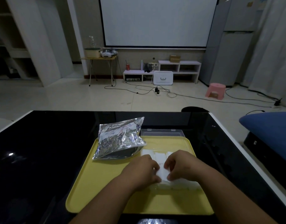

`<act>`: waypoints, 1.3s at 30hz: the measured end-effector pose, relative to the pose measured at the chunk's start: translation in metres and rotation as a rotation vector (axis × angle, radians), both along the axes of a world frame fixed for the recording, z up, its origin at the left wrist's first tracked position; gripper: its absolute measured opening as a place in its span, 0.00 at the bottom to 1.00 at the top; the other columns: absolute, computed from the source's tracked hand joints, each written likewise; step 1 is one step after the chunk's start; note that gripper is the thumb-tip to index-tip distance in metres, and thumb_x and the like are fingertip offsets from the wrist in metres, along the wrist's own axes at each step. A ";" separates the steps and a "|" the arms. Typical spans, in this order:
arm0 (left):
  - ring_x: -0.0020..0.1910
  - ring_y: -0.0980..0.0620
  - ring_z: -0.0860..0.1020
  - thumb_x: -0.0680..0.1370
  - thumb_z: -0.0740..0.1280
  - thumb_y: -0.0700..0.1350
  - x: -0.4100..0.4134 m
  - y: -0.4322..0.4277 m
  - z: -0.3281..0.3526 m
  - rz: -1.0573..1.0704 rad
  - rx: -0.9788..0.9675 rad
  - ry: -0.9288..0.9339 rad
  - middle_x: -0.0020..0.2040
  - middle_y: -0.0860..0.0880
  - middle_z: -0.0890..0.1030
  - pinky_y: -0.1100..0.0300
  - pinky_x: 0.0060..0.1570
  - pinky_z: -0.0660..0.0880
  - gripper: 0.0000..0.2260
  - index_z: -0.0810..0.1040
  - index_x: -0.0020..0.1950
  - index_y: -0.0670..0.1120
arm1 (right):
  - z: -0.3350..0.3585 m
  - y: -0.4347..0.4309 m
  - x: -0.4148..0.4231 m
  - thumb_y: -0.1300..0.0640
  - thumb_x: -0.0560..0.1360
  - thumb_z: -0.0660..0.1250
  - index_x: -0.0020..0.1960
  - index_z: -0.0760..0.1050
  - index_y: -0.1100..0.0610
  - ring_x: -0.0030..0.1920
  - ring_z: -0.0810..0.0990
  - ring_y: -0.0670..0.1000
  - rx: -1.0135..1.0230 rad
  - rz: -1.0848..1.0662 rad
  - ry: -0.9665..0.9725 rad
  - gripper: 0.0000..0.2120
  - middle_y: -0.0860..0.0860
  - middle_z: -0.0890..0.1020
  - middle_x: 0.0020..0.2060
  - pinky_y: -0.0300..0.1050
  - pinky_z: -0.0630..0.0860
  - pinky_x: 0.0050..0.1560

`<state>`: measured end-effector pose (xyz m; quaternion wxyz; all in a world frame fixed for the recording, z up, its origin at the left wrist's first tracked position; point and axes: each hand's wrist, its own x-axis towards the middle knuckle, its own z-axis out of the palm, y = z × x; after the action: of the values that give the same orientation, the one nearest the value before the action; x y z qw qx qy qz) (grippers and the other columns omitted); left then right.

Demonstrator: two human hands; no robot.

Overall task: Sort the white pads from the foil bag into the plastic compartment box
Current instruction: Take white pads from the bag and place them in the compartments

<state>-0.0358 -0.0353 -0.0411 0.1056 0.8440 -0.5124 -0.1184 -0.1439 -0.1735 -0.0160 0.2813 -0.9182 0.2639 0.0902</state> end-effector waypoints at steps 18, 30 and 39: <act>0.65 0.49 0.75 0.76 0.70 0.52 0.031 0.013 0.000 0.400 -0.317 0.360 0.69 0.49 0.75 0.54 0.60 0.73 0.30 0.64 0.75 0.56 | 0.003 -0.032 -0.005 0.58 0.74 0.65 0.51 0.80 0.53 0.48 0.80 0.50 -0.093 -0.307 -0.215 0.08 0.49 0.82 0.49 0.48 0.79 0.51; 0.70 0.45 0.70 0.76 0.70 0.54 0.053 0.029 -0.004 0.619 -0.292 0.338 0.77 0.46 0.65 0.52 0.63 0.70 0.33 0.60 0.77 0.50 | -0.007 -0.033 0.003 0.58 0.76 0.60 0.59 0.77 0.59 0.54 0.78 0.56 -0.183 -0.361 0.067 0.14 0.55 0.80 0.55 0.49 0.76 0.58; 0.57 0.39 0.77 0.75 0.71 0.45 0.062 0.030 -0.006 0.780 -0.463 0.568 0.65 0.45 0.73 0.43 0.56 0.78 0.32 0.60 0.76 0.50 | -0.010 -0.022 0.009 0.66 0.75 0.61 0.62 0.77 0.61 0.55 0.79 0.57 -0.096 -0.347 0.008 0.16 0.57 0.80 0.57 0.49 0.79 0.57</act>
<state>0.0263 -0.0051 -0.0468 0.4596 0.8611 -0.1248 -0.1778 -0.1351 -0.1956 -0.0257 0.2474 -0.8708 0.4236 0.0314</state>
